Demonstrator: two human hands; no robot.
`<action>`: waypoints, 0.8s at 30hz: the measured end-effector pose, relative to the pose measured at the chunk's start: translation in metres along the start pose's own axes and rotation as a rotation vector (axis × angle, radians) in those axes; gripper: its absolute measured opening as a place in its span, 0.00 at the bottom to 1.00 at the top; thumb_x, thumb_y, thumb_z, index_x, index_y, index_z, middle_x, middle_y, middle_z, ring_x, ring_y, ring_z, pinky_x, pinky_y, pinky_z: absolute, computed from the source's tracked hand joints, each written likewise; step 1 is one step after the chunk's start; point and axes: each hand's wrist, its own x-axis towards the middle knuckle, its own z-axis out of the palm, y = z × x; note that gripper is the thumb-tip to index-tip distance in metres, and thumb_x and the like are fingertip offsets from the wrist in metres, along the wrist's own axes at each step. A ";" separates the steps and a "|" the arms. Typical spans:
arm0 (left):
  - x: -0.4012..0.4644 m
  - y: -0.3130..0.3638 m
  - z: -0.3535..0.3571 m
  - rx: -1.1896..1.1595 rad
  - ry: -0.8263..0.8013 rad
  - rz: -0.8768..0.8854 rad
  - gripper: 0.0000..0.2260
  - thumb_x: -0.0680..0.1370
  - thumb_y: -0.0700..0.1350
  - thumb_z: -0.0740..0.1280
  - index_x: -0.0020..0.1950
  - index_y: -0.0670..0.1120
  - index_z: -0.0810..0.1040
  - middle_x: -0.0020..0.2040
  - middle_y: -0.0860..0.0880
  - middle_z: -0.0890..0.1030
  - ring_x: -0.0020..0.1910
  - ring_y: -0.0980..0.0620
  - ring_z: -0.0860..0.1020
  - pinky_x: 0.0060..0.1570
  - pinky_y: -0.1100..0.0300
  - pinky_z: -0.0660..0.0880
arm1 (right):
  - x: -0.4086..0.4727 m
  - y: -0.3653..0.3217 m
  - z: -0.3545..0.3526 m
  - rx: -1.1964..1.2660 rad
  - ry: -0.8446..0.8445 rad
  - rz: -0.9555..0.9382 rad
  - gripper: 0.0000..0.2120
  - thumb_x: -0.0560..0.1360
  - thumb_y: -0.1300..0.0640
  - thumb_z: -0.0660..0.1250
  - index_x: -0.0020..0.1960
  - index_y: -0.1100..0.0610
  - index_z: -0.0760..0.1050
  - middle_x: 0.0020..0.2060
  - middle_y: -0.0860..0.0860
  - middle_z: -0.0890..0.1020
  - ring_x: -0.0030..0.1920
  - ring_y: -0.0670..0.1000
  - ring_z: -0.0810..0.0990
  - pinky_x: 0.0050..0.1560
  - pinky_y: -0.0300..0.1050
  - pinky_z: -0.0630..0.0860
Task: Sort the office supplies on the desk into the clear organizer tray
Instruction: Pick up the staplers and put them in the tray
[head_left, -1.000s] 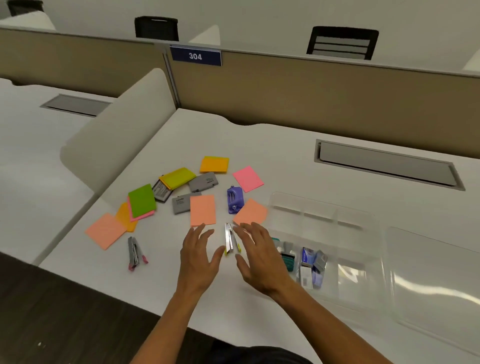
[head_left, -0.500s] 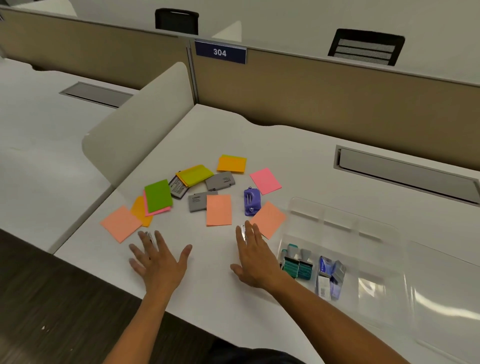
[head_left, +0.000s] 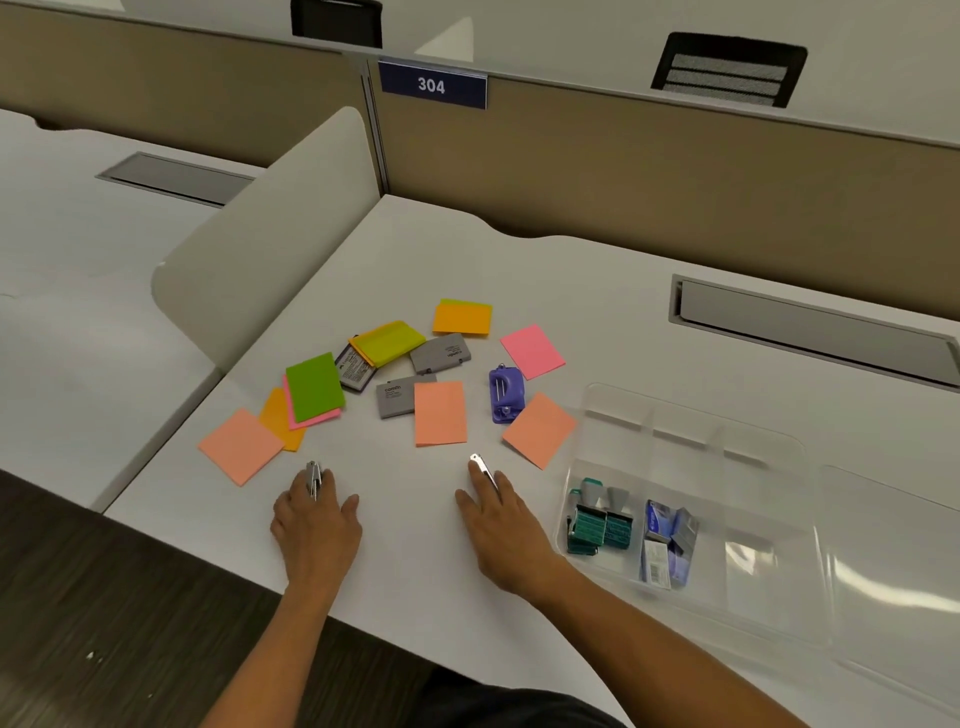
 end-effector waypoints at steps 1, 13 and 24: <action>-0.002 0.002 -0.001 -0.007 0.015 0.018 0.22 0.80 0.50 0.62 0.73 0.46 0.67 0.73 0.41 0.65 0.68 0.38 0.64 0.65 0.43 0.66 | -0.002 0.000 -0.002 0.007 0.018 -0.007 0.29 0.77 0.65 0.62 0.76 0.57 0.57 0.79 0.58 0.42 0.76 0.66 0.50 0.74 0.59 0.59; -0.028 0.050 0.001 -0.392 -0.119 0.079 0.20 0.78 0.35 0.62 0.70 0.45 0.71 0.69 0.45 0.66 0.63 0.43 0.69 0.62 0.52 0.71 | -0.028 -0.015 -0.014 0.264 -0.093 0.070 0.33 0.74 0.63 0.66 0.76 0.50 0.58 0.78 0.50 0.51 0.70 0.63 0.62 0.65 0.55 0.71; -0.039 0.100 -0.006 -0.762 -0.224 -0.032 0.25 0.77 0.41 0.68 0.73 0.47 0.67 0.67 0.43 0.74 0.55 0.46 0.78 0.52 0.52 0.79 | -0.070 0.003 -0.049 1.219 -0.324 0.358 0.42 0.71 0.67 0.70 0.78 0.48 0.56 0.73 0.54 0.67 0.61 0.55 0.76 0.52 0.43 0.80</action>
